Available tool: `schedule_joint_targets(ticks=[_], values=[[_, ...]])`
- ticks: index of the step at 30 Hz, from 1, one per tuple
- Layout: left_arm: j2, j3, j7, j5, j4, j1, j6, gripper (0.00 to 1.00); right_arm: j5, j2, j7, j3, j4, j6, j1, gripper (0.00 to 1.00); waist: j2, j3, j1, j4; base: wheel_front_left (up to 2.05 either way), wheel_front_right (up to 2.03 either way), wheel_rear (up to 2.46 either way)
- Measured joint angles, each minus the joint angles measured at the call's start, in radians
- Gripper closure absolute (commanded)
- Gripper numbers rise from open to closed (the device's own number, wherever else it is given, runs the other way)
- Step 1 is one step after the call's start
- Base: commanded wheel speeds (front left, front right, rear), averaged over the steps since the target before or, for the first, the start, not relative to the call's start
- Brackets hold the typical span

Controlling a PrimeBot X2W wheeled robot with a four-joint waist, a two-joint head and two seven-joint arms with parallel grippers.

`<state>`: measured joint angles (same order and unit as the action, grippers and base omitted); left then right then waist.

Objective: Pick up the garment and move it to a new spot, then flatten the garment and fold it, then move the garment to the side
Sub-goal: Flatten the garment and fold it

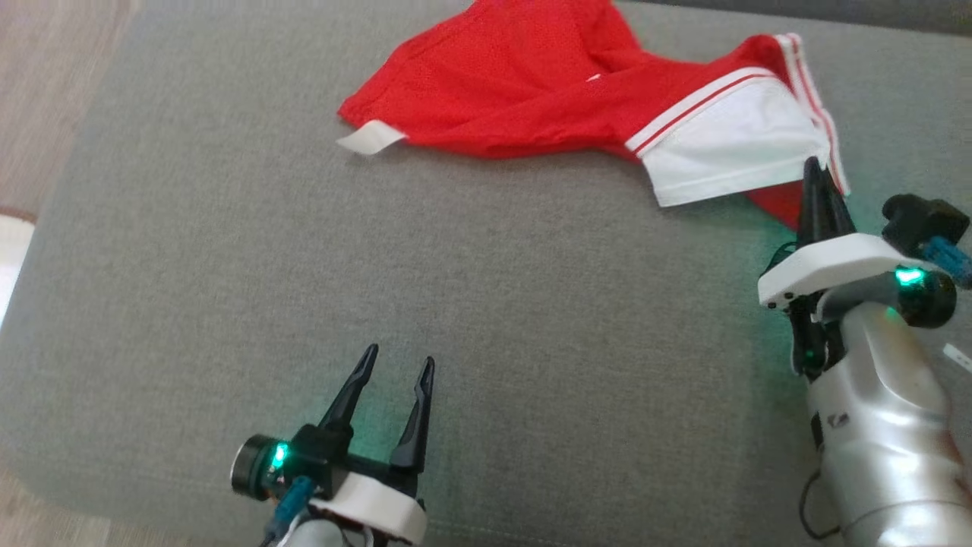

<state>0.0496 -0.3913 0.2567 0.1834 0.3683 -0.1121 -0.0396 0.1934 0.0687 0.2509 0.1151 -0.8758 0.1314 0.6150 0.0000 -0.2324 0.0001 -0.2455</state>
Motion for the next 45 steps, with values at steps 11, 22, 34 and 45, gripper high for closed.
schedule_joint_targets(ticks=[11, 22, 34, 45], values=[[0.001, 0.066, 0.0, -0.017, 0.006, 0.129, -0.001, 0.0, 0.269, -0.009, 0.0, -0.102, 0.195, 0.0, -0.292, 1.0, 0.0, 0.125, -0.0003, 0.104, 0.0, 0.0, 0.0], [0.001, 0.123, 0.0, -0.018, -0.006, 0.142, 0.016, 0.0, 0.349, 0.069, -0.02, -0.136, 0.294, 0.0, -0.535, 0.0, 0.0, 0.194, -0.0002, 0.261, 0.0, 0.0, 0.0], [0.002, 0.227, 0.0, -0.117, -0.02, 0.12, 0.054, 0.0, -0.185, -0.021, -0.003, -0.084, 0.491, 0.0, -0.466, 0.0, 0.0, 0.167, 0.0, 0.245, 0.0, 0.0, 0.0], [0.002, 0.262, 0.0, -0.138, -0.016, 0.114, 0.057, 0.0, -0.115, -0.024, -0.003, -0.113, 0.401, 0.0, -0.485, 0.0, 0.0, 0.179, -0.0001, 0.209, 0.0, 0.0, 0.0]])
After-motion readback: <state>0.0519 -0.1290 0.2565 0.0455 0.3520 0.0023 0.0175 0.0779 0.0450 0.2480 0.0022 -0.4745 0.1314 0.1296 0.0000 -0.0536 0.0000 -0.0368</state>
